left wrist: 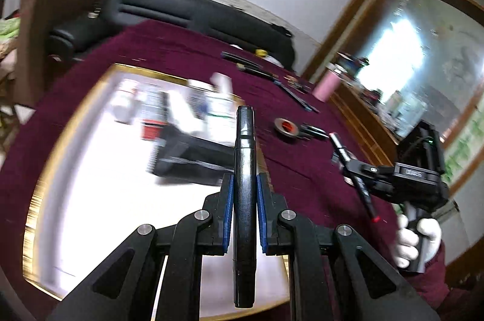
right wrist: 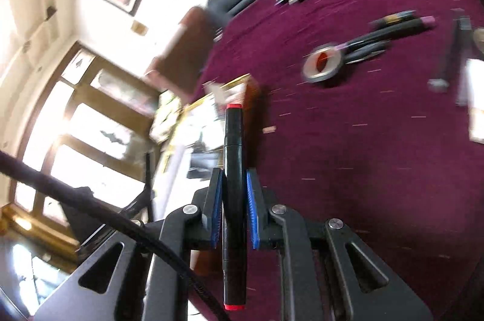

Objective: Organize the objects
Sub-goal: 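Carry the black markers into the white box and release them from both tools, then move the left tool to the black tape roll and grasp it, then hold the tape roll in the left tool while the right tool grasps a black pen, then carry the tape roll and black pen into the white tray and release both, then move both tools back over the remaining items on the table, then grasp a black marker with the left tool while the right tool grasps a black-gold lipstick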

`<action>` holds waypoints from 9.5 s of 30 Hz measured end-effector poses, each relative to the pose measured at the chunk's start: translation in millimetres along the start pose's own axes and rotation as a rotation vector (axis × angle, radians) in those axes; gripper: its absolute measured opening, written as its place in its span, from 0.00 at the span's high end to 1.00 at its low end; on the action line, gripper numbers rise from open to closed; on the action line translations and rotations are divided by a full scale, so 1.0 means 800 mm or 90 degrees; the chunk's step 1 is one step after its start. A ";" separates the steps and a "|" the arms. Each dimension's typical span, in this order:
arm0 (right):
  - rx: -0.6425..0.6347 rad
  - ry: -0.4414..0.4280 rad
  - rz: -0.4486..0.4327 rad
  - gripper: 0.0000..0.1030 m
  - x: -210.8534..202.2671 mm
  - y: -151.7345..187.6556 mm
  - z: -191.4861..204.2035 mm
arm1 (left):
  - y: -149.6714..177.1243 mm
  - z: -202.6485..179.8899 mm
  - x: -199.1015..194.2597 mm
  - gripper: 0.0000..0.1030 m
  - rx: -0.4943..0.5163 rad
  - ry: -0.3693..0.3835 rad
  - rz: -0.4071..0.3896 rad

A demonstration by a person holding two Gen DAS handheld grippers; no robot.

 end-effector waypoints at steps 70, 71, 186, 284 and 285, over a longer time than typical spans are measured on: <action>-0.125 0.306 -0.469 0.00 -0.199 -0.045 -0.037 | -0.103 -0.165 0.082 0.01 0.097 0.062 -0.042; -0.112 0.312 -0.459 0.00 -0.193 -0.051 -0.052 | -0.103 -0.168 0.096 0.01 0.099 0.048 -0.028; -0.110 -0.039 0.207 0.89 0.141 -0.030 0.068 | -0.014 0.114 -0.008 0.89 -0.080 -0.165 0.038; -0.257 0.497 -0.024 0.29 0.021 -0.212 -0.125 | -0.020 -0.189 0.134 0.02 0.108 0.113 0.112; -0.265 0.506 -0.021 0.29 0.030 -0.216 -0.129 | -0.023 -0.192 0.136 0.02 0.119 0.105 0.113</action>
Point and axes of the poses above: each gripper's, at about its wrist camera, not at the fingertips, and x roughly the way its jaws point, z to its left, y to its underside, the point moved 1 cm from there along x, roughly the way its jaws point, and after that the axes turned 7 degrees about x, right-handed, at the moved point
